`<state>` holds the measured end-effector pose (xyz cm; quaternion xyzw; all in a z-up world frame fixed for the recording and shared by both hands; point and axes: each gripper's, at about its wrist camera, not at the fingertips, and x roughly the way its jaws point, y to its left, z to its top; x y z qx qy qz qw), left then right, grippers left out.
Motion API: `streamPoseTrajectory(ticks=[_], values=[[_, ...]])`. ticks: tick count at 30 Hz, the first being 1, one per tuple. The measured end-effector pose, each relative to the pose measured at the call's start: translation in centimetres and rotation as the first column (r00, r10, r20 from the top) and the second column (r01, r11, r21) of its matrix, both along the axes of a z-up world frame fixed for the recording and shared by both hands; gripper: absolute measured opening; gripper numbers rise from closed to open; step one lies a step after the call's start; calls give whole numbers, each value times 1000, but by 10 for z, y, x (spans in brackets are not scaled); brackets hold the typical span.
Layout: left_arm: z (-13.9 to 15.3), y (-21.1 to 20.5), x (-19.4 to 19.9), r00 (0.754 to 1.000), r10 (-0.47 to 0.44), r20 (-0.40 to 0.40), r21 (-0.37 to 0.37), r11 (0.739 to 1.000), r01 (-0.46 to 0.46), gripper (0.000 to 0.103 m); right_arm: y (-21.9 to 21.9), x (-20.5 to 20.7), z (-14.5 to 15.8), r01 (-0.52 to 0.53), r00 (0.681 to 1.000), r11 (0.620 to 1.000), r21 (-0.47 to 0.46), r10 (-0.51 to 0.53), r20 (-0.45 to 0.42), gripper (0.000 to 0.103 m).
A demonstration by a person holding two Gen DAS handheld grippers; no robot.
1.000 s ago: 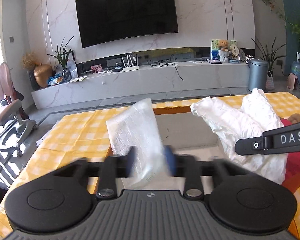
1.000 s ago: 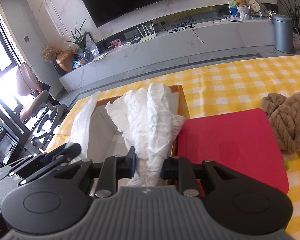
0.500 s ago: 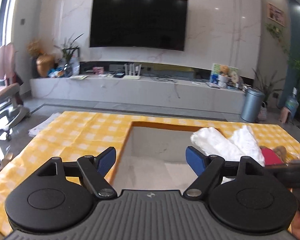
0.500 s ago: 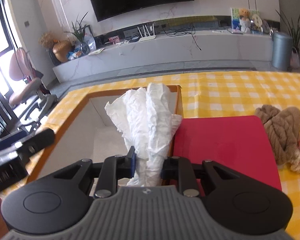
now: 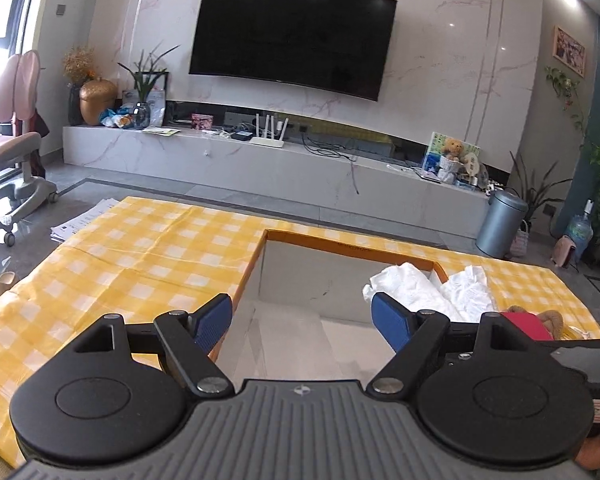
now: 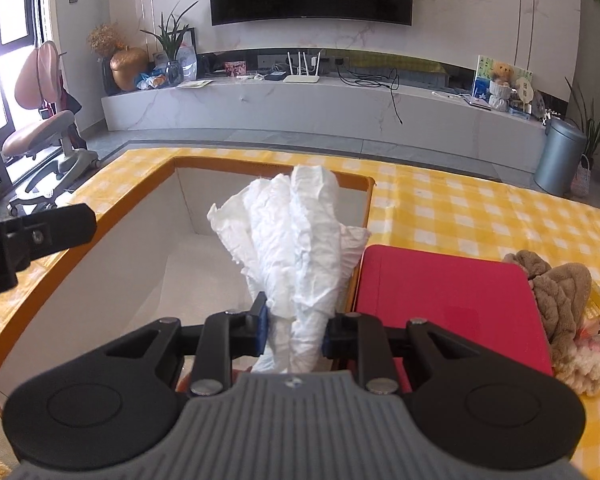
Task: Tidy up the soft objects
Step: 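Lower the white tissues into the box and open the right tool, then move both tools away from the box toward the brown towel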
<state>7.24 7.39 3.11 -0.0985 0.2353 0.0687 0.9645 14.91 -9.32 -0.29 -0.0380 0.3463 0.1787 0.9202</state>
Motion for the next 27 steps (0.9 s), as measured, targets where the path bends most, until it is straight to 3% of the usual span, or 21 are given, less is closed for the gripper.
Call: streamPoseTrajectory(ticks=[3, 9, 12, 16, 21, 27], values=[[0, 2, -1, 1000, 7, 4, -10, 1000, -7, 93, 4, -1, 2, -6, 1000, 1000, 7, 6, -5, 29], [0, 1, -1, 1000, 2, -2, -22, 1000, -2, 93, 4, -3, 5, -44, 999, 996, 82, 45, -14, 63], [1, 1, -1, 1000, -2, 0, -25, 1000, 2, 93, 7, -10, 10, -66, 997, 996, 64, 63, 42, 77], [3, 0, -2, 1000, -6, 11, -28, 1000, 7, 93, 2, -17, 18, -7, 986, 999, 39, 0, 165, 94], [8, -1, -6, 1000, -13, 29, -35, 999, 14, 94, -12, -19, 26, 7, 980, 995, 98, -26, 195, 100], [14, -4, -12, 998, -45, 44, -47, 998, 47, 94, -20, -24, 31, 48, 975, 990, 135, -76, 207, 100]])
